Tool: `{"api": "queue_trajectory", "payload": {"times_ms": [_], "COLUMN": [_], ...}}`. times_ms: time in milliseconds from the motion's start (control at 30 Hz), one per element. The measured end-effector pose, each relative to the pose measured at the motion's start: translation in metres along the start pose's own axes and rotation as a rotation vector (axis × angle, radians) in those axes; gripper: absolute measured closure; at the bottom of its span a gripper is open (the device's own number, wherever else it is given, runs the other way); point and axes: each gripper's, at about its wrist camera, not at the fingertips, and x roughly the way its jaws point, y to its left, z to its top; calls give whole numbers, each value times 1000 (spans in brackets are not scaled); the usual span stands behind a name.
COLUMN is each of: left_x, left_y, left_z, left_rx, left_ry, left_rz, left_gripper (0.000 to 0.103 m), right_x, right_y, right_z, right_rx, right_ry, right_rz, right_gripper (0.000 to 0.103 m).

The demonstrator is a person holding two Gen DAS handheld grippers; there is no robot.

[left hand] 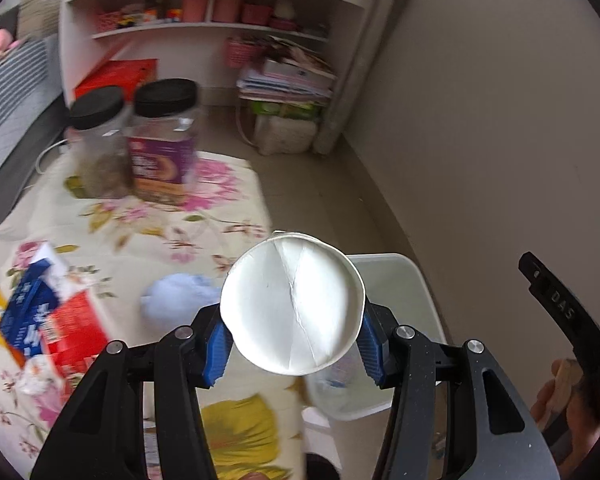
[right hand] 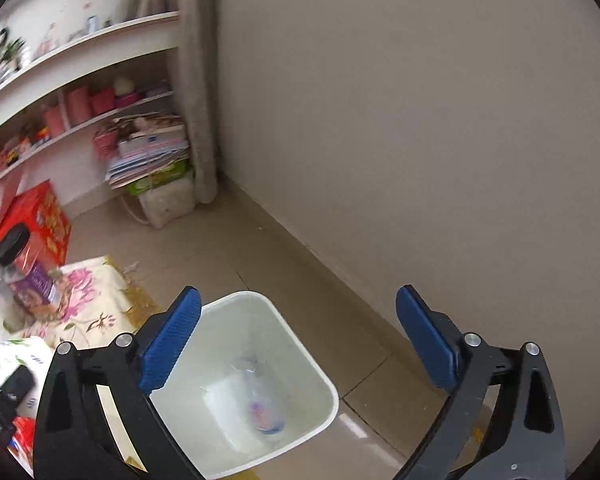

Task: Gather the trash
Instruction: 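Carry the bottle and cup to the white bin and release both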

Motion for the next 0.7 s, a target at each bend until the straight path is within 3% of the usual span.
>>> {"api": "queue_trajectory", "payload": {"times_ms": [367,467,700], "left_x": [35,40,38], "left_y": [-68,-76,-76], "left_z": [12,12,6], "left_rx": [61,73,94], "left_ry": [41,56,54], "left_rz": [-40,-35,5], "left_gripper": [49,32,26], "right_x": [13,11,12], "right_y": [-27,-35,-28], "right_z": [8,8,8], "right_rx": [89,121,115], "right_ry": [20,22,20], "right_rz": [-32,-38,-30], "right_gripper": [7,7,7]}}
